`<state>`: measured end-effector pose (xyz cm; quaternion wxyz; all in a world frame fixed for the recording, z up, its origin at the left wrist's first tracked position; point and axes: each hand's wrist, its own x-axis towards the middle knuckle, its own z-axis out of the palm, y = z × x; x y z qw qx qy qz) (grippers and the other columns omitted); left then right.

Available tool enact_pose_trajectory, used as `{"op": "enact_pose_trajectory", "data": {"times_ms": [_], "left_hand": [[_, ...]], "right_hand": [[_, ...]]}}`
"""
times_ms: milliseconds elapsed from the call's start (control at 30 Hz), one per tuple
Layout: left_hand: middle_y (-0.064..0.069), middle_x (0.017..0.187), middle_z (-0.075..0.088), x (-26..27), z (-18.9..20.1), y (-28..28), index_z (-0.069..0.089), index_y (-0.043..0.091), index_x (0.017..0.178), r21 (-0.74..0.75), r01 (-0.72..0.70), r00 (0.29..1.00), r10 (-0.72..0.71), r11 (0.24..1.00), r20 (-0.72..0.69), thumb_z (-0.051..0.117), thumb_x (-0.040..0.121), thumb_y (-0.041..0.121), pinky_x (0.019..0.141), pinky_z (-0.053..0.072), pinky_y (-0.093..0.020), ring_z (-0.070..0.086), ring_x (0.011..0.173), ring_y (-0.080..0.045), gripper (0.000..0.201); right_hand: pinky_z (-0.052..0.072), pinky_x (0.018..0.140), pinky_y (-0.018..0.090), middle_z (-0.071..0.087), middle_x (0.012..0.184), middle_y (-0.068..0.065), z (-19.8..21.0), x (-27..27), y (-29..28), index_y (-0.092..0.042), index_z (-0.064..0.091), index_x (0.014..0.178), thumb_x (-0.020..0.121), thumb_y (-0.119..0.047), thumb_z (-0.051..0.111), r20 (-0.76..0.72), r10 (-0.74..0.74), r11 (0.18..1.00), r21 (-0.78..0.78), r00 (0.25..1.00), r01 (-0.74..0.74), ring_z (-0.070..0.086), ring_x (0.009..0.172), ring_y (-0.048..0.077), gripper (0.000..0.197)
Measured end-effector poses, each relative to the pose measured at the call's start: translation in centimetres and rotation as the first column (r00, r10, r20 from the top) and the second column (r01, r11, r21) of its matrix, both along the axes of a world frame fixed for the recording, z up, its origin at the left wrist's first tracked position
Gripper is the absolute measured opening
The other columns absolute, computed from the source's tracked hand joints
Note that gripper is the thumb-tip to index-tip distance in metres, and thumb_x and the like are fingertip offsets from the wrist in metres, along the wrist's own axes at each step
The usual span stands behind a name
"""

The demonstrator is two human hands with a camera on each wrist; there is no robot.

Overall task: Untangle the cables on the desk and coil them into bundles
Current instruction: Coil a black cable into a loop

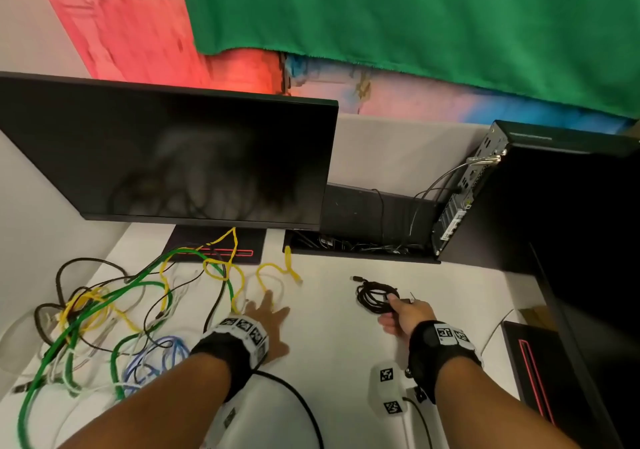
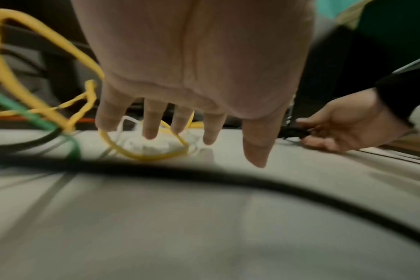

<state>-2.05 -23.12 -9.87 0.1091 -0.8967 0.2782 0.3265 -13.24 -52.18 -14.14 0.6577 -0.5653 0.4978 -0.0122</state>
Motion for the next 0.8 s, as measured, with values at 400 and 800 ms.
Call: {"op": "enact_pose_trajectory", "data": {"times_ms": [400, 800], "left_hand": [[0.002, 0.164, -0.009, -0.2, 0.7, 11.1, 0.009, 0.034, 0.155, -0.135, -0.177, 0.978, 0.189, 0.975, 0.086, 0.048, 0.090, 0.060, 0.120, 0.016, -0.043, 0.008, 0.150, -0.024, 0.080], [-0.011, 0.094, 0.074, -2.7, 6.7, 16.3, 0.073, 0.010, 0.095, -0.758, -0.577, 0.754, 0.556, 0.306, -0.349, 0.047, 0.092, -0.010, 0.076, 0.051, -0.018, 0.068, 0.092, -0.027, 0.033]], "right_hand": [[0.061, 0.062, 0.037, 0.073, 0.079, 0.022, 1.8, 0.0, -4.4, 0.003, 0.067, 0.089, 0.091, -0.042, 0.069, -0.248, -0.088, 0.973, -0.231, 0.965, 0.030, 0.069, 0.059, 0.032, 0.046], [0.047, 0.083, 0.031, 0.064, 0.105, -0.002, 6.7, 2.0, 12.6, -0.028, 0.056, 0.116, 0.089, -0.050, 0.061, -0.490, 0.633, 0.341, -0.519, 0.600, -0.784, 0.059, 0.092, 0.018, 0.035]]}}
